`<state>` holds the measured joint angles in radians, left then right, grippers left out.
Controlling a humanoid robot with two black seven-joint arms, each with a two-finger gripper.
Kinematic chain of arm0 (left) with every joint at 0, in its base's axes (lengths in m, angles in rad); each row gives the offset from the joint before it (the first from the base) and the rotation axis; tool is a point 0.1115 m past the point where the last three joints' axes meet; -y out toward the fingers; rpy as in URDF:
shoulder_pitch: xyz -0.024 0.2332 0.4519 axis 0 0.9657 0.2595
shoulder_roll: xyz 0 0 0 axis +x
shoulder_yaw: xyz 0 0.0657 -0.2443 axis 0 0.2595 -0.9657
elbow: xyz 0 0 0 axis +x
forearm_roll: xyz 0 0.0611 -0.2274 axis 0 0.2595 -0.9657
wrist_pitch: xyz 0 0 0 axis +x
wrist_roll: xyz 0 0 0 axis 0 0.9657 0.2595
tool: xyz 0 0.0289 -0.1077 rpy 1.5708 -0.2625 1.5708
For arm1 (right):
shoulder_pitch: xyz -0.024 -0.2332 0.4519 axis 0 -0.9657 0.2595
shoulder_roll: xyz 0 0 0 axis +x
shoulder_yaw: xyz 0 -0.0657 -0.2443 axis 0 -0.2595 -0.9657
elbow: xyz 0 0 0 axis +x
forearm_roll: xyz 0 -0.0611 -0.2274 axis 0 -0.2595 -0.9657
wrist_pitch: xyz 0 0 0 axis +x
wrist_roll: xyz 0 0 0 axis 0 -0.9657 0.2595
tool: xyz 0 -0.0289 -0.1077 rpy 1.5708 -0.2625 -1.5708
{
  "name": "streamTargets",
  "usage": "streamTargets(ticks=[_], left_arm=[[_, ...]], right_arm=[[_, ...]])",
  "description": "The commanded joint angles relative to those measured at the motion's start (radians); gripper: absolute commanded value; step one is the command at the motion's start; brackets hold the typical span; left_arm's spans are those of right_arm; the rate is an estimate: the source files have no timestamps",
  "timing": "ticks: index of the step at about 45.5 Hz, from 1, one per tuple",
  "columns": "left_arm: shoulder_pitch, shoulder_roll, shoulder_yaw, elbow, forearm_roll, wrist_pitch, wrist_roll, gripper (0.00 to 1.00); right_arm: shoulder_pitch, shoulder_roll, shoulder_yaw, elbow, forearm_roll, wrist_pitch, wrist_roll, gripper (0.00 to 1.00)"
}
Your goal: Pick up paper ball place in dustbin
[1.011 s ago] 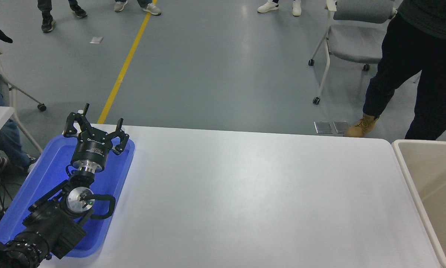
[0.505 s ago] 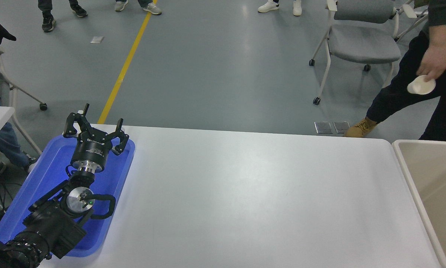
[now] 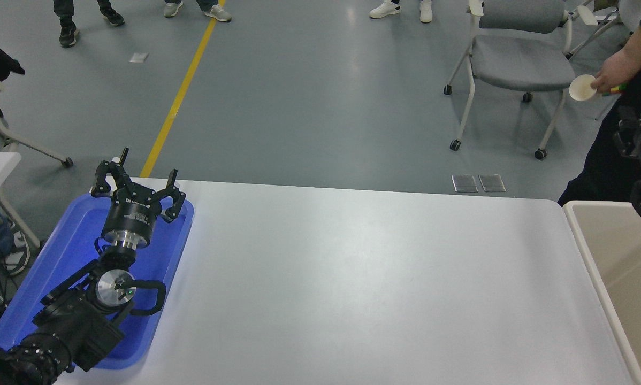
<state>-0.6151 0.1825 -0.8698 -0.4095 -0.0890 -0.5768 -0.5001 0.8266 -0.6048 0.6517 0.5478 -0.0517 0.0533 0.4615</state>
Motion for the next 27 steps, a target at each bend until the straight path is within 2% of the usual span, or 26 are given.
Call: streamTargets(ticks=[1, 5, 7, 20, 27], left_arm=[[0.000, 0.000, 0.000, 0.000, 0.000, 0.000, 0.000, 1.00], [0.000, 0.000, 0.000, 0.000, 0.000, 0.000, 0.000, 1.00], [-0.002, 0.000, 0.000, 0.000, 0.000, 0.000, 0.000, 1.00], [0.000, 0.000, 0.000, 0.000, 0.000, 0.000, 0.000, 1.00], [0.000, 0.000, 0.000, 0.000, 0.000, 0.000, 0.000, 1.00]], right_arm=[[-0.110, 0.056, 0.120, 0.076, -0.002, 0.030, 0.118, 1.00], [-0.156, 0.103, 0.152, 0.093, -0.004, 0.031, 0.164, 1.00], [-0.175, 0.126, 0.163, 0.098, -0.005, 0.033, 0.174, 1.00], [-0.268, 0.260, 0.177, 0.098, -0.045, 0.072, 0.177, 1.00], [-0.293, 0.296, 0.177, 0.098, -0.045, 0.077, 0.177, 1.00]])
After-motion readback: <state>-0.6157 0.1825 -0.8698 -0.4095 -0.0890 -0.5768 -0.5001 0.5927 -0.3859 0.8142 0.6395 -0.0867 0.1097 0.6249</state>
